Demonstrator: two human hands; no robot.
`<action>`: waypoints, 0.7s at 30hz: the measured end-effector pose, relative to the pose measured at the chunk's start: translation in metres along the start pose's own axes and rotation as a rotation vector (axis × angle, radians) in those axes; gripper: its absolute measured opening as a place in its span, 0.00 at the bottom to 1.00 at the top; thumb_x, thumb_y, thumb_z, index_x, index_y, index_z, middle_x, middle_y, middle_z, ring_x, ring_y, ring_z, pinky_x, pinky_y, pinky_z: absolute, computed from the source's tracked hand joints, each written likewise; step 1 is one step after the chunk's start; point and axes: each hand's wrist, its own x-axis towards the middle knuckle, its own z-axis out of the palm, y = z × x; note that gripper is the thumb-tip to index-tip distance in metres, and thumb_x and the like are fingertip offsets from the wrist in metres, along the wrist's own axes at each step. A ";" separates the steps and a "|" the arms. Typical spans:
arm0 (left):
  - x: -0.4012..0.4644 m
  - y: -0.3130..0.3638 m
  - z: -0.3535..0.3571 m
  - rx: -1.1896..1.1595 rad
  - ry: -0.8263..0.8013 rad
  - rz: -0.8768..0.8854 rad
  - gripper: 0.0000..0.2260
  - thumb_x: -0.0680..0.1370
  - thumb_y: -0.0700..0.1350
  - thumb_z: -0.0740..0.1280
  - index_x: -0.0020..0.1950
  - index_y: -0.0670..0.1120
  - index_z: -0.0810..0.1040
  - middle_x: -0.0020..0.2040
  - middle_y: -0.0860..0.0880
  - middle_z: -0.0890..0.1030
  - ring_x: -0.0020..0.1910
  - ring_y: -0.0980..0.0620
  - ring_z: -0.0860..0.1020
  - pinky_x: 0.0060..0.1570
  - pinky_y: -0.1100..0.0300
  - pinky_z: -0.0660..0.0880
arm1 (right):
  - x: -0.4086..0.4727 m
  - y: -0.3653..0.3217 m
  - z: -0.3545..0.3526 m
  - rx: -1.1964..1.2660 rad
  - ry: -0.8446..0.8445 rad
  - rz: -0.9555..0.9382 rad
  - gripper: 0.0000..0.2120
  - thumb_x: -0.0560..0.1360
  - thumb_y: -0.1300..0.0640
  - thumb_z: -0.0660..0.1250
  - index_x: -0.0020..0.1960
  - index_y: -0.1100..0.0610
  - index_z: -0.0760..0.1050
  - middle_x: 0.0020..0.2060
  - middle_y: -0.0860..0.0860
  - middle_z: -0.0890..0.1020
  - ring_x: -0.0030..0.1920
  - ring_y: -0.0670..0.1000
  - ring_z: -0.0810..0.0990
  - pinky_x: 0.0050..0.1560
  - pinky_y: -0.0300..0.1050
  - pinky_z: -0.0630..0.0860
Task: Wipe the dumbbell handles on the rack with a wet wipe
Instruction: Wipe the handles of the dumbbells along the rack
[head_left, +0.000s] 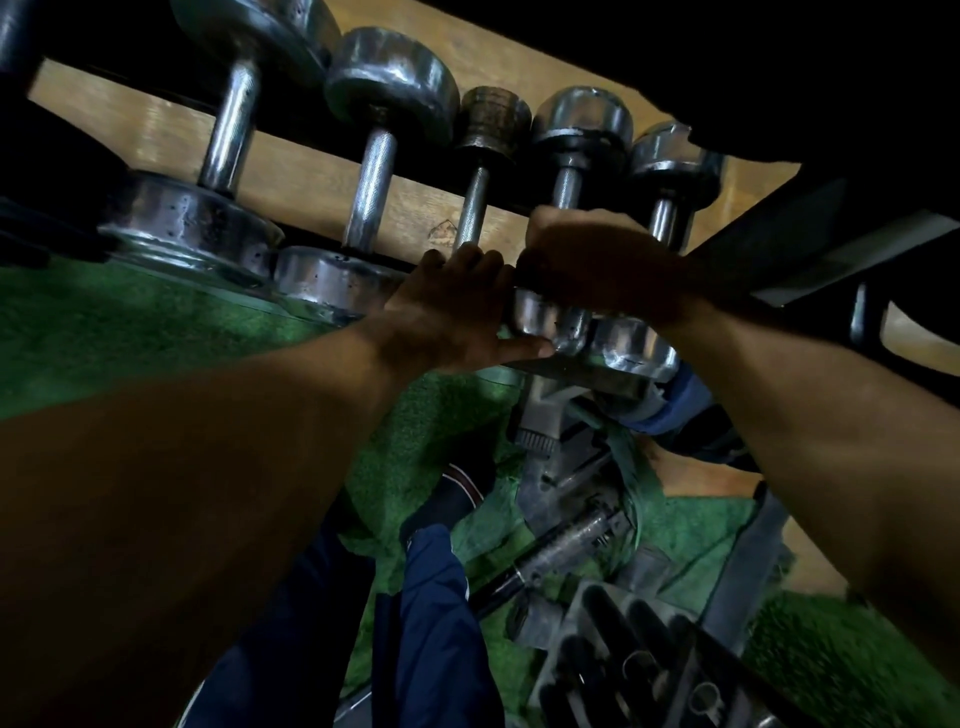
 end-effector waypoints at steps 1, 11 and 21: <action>0.000 0.000 0.000 0.003 0.002 0.001 0.45 0.73 0.80 0.45 0.68 0.45 0.70 0.66 0.44 0.72 0.67 0.41 0.69 0.61 0.42 0.69 | 0.003 0.000 0.000 0.023 0.001 0.038 0.09 0.76 0.49 0.63 0.49 0.54 0.70 0.34 0.50 0.75 0.33 0.56 0.76 0.32 0.43 0.65; -0.002 0.001 -0.004 0.022 -0.008 0.009 0.43 0.74 0.80 0.45 0.67 0.45 0.70 0.65 0.45 0.72 0.67 0.41 0.68 0.62 0.41 0.69 | 0.010 0.017 0.003 0.054 0.304 0.065 0.06 0.80 0.47 0.62 0.53 0.48 0.70 0.44 0.46 0.75 0.44 0.49 0.75 0.42 0.39 0.65; 0.000 0.002 -0.003 0.017 -0.033 0.012 0.47 0.71 0.81 0.41 0.68 0.45 0.69 0.66 0.45 0.72 0.67 0.41 0.68 0.63 0.41 0.70 | -0.003 0.007 0.022 0.286 0.510 0.479 0.14 0.82 0.57 0.62 0.64 0.64 0.77 0.59 0.63 0.79 0.61 0.60 0.76 0.53 0.37 0.63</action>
